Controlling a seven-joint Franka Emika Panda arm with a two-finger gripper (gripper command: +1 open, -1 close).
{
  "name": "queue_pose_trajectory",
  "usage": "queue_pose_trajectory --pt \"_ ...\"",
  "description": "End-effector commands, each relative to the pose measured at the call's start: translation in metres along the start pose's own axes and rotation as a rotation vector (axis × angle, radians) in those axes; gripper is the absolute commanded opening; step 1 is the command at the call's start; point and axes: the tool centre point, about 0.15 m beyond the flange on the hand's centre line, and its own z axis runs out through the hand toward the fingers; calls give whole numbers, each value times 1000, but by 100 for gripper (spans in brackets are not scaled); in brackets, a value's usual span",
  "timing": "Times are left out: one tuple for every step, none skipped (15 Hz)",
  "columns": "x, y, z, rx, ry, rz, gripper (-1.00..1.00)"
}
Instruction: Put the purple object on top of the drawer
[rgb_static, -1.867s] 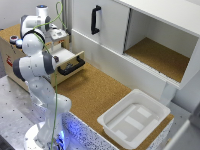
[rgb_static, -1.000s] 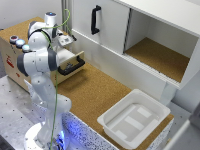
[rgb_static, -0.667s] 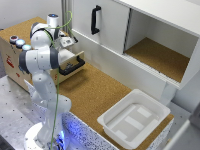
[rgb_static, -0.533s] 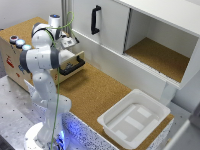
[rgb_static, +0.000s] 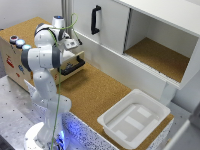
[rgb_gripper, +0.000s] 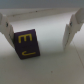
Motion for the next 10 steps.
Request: queue_pose_trajectory --pt "-5 0 5 -15 -11 8 -100" --pt "-5 -1 5 -16 -10 2 -100" --pt "-5 -4 4 -27 -6 -2 -100" --pt "-6 -5 3 -30 -6 -4 -100" --pt "-7 -6 4 -37 -10 -6 -100" --pt "-9 -7 3 -38 -12 -6 -100" --pt "-11 -7 3 -41 -14 -3 -100" --pt "-12 -8 2 -43 -15 1 -100" --pt "-14 -8 1 -43 -15 8 -100" --pt "-16 -8 -1 -46 -15 15 -100"
